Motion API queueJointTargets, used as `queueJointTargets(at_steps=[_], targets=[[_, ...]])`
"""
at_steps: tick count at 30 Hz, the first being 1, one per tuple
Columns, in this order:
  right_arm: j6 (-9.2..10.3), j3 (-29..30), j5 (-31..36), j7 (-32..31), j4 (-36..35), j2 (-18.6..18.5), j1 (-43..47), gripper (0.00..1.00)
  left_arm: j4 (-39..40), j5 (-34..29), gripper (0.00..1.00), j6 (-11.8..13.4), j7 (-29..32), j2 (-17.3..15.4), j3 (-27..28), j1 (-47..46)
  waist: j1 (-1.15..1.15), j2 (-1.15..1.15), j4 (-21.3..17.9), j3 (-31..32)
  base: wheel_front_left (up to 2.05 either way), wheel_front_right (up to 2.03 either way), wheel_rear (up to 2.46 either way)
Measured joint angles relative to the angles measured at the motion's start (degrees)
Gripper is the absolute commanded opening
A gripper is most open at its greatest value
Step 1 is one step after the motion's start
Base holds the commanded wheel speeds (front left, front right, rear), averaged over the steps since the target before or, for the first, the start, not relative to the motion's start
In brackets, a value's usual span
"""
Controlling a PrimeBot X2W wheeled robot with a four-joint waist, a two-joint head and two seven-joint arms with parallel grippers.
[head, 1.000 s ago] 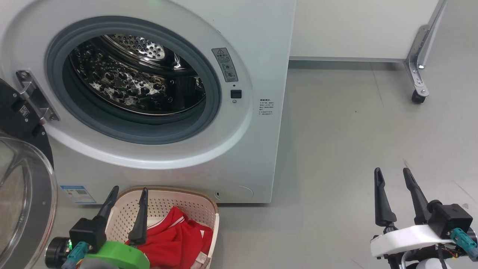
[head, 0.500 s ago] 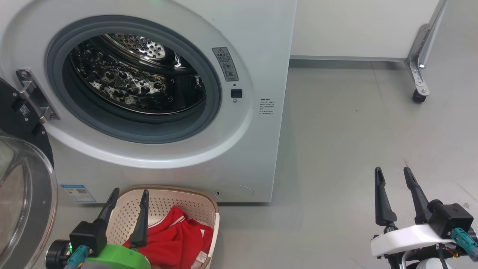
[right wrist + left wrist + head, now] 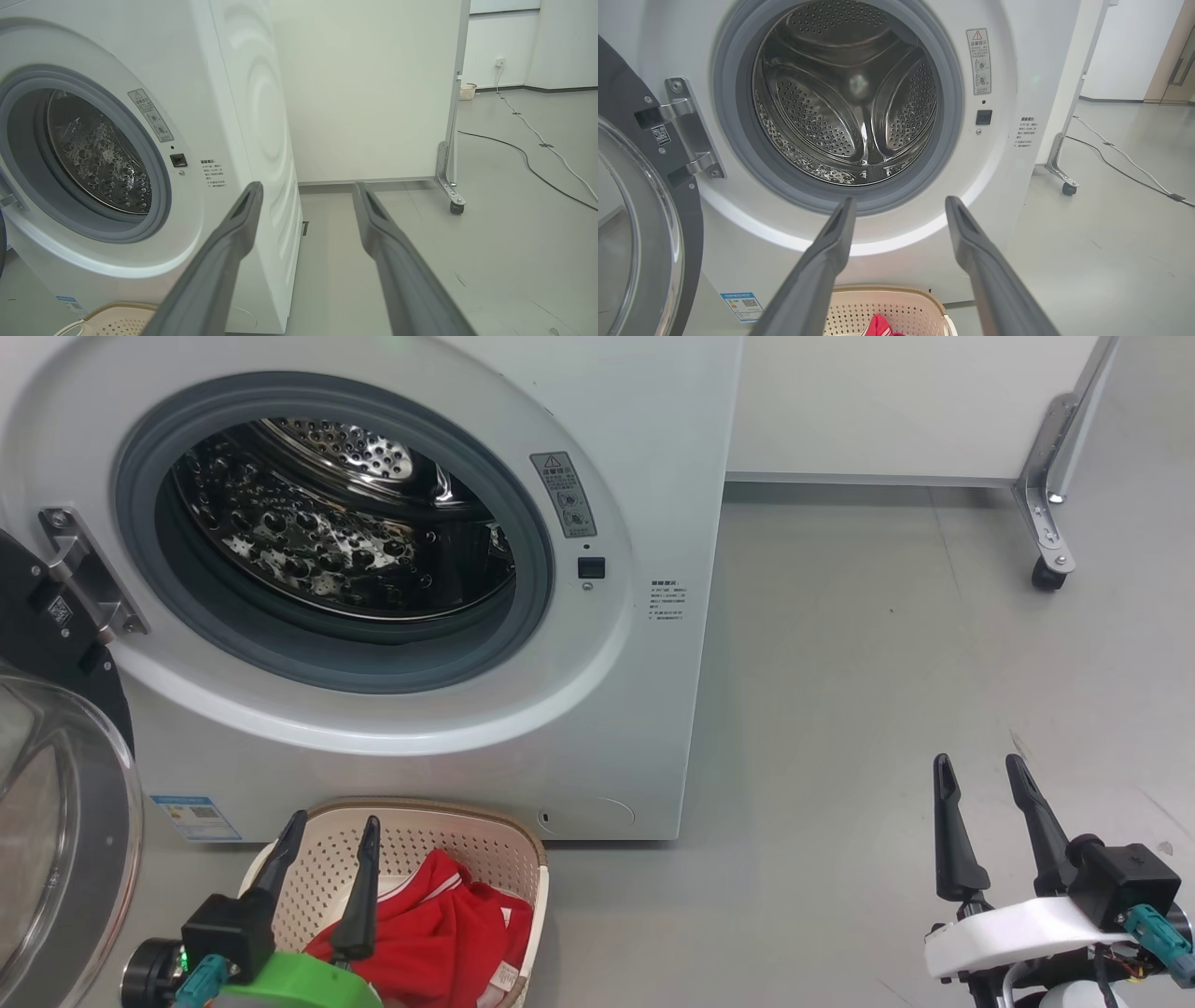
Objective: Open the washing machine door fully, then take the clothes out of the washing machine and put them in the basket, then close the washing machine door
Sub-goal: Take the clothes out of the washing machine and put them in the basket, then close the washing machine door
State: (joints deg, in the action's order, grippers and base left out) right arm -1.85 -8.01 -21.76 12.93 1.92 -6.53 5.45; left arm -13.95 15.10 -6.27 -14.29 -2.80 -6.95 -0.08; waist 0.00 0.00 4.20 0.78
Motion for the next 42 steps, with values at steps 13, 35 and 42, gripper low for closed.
queueJointTargets(at_steps=[13, 35, 42], targets=[[0.00, 0.0, 0.0, 0.0, 0.0, 0.0, 0.0, 1.00, 0.3, 0.0, 1.00, 0.0, 0.0, 0.0, 0.0, 0.1, 0.00, 0.00, 0.0, 0.0, -0.29, 0.29, 0.00], [0.08, -0.3, 0.0, 0.0, -0.1, 0.0, 0.0, 1.00, 0.9, -0.2, 1.00, 0.7, 0.0, 0.1, -0.1, 0.1, 0.00, 0.00, 0.1, -0.2, -1.00, 1.00, 0.00], [0.07, -0.6, 0.0, 0.0, 0.0, 0.0, 0.0, 1.00, 2.0, -0.8, 1.00, 1.2, 0.0, 0.1, 0.2, 0.1, 0.00, 0.00, 0.2, -0.1, -1.43, 1.43, 0.00]])
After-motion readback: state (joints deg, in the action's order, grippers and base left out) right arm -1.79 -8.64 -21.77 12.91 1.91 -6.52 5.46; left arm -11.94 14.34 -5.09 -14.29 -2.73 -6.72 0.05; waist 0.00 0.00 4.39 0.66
